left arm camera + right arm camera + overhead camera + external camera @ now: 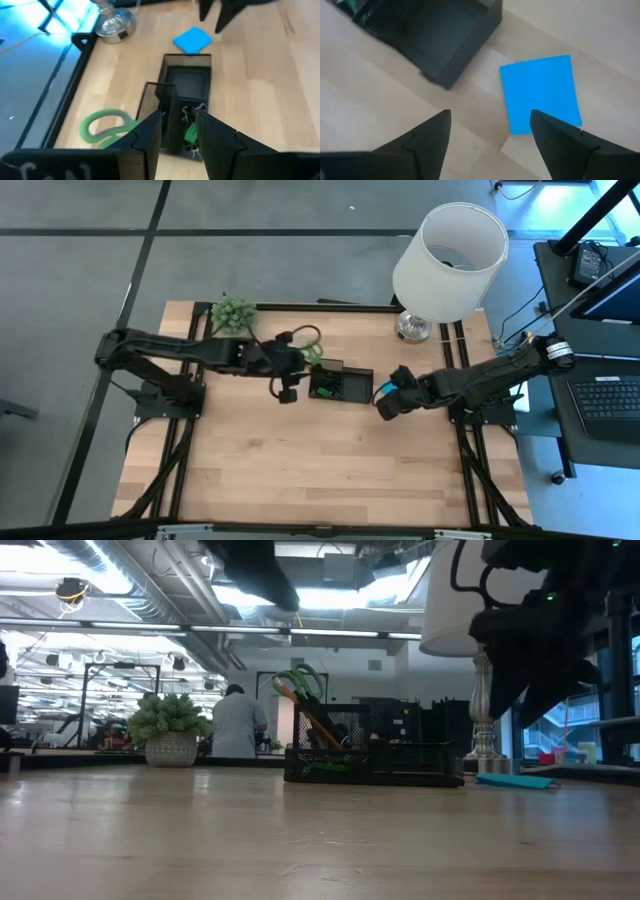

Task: Pick and place office supplies into organizer
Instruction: Put the blue sticky notes into the black organizer

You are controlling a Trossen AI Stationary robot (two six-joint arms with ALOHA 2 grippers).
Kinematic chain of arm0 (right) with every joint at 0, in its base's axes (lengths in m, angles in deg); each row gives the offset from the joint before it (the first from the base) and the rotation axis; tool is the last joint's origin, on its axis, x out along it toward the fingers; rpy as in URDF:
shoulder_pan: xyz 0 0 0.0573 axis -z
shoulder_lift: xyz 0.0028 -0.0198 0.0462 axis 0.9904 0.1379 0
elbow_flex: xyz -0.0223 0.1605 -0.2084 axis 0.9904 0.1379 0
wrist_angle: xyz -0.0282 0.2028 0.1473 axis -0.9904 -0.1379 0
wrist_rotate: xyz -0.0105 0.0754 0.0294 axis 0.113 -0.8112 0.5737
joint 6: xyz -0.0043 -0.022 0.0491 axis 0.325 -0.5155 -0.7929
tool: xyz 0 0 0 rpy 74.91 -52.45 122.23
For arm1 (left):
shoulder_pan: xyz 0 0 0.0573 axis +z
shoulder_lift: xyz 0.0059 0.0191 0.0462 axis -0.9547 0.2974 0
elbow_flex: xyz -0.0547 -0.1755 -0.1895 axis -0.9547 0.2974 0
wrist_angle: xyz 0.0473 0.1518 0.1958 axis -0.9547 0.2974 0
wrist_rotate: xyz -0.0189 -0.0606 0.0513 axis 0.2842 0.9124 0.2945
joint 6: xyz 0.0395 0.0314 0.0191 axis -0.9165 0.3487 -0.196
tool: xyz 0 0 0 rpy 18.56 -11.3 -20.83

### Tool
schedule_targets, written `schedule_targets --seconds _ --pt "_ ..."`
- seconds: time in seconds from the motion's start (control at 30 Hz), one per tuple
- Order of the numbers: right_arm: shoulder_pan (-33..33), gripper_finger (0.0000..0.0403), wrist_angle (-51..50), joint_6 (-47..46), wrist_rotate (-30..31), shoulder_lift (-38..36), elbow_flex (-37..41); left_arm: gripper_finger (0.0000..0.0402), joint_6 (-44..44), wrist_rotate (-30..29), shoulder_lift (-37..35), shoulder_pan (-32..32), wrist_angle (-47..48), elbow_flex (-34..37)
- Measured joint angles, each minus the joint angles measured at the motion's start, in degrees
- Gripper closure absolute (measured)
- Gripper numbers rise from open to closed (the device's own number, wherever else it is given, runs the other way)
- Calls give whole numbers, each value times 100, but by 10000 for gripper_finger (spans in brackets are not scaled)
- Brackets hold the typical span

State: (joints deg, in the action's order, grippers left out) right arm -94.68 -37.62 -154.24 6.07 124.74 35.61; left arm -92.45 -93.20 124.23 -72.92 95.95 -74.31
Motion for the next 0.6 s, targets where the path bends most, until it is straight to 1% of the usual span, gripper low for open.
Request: schedule_targets --seconds 0.07,0.2,0.3,0.37,0.47,0.6 --pt "123 128 11 -27 -2 0 0 285 90 0 -179 60 -384 336" --pt "492 128 -137 -161 -229 0 -1 286 149 18 -494 139 -1082 958" --pt "758 128 -140 -148 -268 39 -1 286 196 -31 -634 161 -1351 1269" --pt "913 128 -143 -109 -271 104 -2 286 274 -45 -649 161 -1494 1390" --pt "1090 128 -207 -22 -446 333 -2 286 370 -42 -643 157 -1416 1464" --pt "1128 128 -181 163 -417 746 -2 286 383 -39 -623 157 -1346 1464"
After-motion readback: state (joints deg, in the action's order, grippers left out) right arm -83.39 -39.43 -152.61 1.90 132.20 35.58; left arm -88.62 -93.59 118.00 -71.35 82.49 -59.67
